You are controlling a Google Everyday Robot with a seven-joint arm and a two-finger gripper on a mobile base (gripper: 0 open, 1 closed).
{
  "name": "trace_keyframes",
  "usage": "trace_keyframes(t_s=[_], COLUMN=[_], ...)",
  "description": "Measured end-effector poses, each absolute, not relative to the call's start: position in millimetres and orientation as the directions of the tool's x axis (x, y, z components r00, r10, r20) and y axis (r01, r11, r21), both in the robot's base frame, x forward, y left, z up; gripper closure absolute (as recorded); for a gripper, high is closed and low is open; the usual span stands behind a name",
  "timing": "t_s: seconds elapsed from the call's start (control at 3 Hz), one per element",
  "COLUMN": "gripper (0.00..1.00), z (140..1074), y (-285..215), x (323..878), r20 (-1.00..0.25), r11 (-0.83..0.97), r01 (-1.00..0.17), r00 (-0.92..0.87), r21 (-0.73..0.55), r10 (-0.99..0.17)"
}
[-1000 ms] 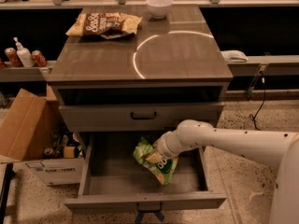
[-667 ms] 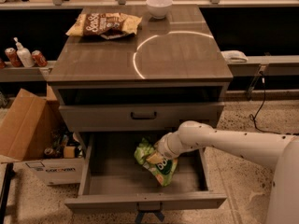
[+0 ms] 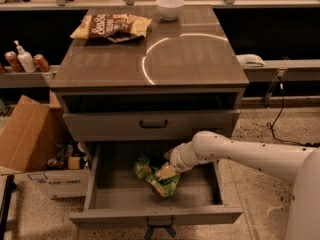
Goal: Place green rice chip bag into middle drawer
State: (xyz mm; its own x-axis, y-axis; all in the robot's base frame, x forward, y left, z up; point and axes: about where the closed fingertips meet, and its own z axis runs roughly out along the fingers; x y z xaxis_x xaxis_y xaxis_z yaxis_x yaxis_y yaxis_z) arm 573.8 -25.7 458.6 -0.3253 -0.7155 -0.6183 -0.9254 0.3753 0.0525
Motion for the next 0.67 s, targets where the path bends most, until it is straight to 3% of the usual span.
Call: trace_keyframes(t_s=[0.33,0.67], gripper=[0.0,0.0], z=[458.9,458.0], y=[-38.7,-60.7], x=[568.1,550.9], r20=[-0.619,-0.618], r11=[0.411,0.471], r01=[-0.91,-0.877], r00=[-0.358,-0.42], r21=[0.062,0.089], r10=[-0.699,-0.665])
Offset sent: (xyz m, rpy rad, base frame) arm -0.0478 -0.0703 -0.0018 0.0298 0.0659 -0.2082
